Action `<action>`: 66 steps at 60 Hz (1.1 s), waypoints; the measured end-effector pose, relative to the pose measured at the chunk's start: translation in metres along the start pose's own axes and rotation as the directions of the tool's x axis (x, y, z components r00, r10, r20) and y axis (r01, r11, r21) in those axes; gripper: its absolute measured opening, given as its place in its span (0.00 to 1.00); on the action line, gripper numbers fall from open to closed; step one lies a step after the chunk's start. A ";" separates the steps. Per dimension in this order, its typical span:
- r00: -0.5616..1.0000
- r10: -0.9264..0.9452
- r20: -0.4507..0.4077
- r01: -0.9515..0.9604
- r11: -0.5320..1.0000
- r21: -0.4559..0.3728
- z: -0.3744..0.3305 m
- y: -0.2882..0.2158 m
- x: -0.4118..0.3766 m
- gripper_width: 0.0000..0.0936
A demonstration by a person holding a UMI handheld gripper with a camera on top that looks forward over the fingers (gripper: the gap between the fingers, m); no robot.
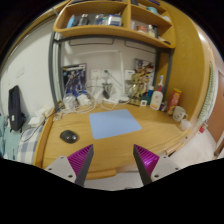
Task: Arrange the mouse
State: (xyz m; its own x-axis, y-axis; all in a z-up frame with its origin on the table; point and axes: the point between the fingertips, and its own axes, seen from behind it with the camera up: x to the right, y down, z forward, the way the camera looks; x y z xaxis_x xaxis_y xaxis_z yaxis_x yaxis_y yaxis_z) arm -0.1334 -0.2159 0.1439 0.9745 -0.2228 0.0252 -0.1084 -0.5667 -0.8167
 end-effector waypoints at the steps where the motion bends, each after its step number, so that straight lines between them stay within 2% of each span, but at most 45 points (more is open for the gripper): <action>1: 1.000 -0.007 0.014 0.007 1.000 -0.010 0.001 0.003 -0.007 0.86; 14: 0.979 -0.092 0.181 0.116 0.985 -0.125 0.023 0.057 -0.110 0.87; 26: 0.950 -0.139 0.281 0.196 0.963 -0.187 0.058 0.081 -0.168 0.88; 35: 0.934 -0.168 0.316 0.239 0.950 -0.203 0.093 0.076 -0.188 0.88; 47: 0.930 -0.203 0.307 0.281 0.930 -0.237 0.140 0.064 -0.194 0.88; 66: 0.916 -0.204 0.345 0.303 0.916 -0.263 0.201 0.036 -0.215 0.87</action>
State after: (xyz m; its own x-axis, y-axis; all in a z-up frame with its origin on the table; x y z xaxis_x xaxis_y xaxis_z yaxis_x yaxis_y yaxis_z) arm -0.3070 -0.0293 -0.0069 0.9827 0.1852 -0.0089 0.1445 -0.7952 -0.5888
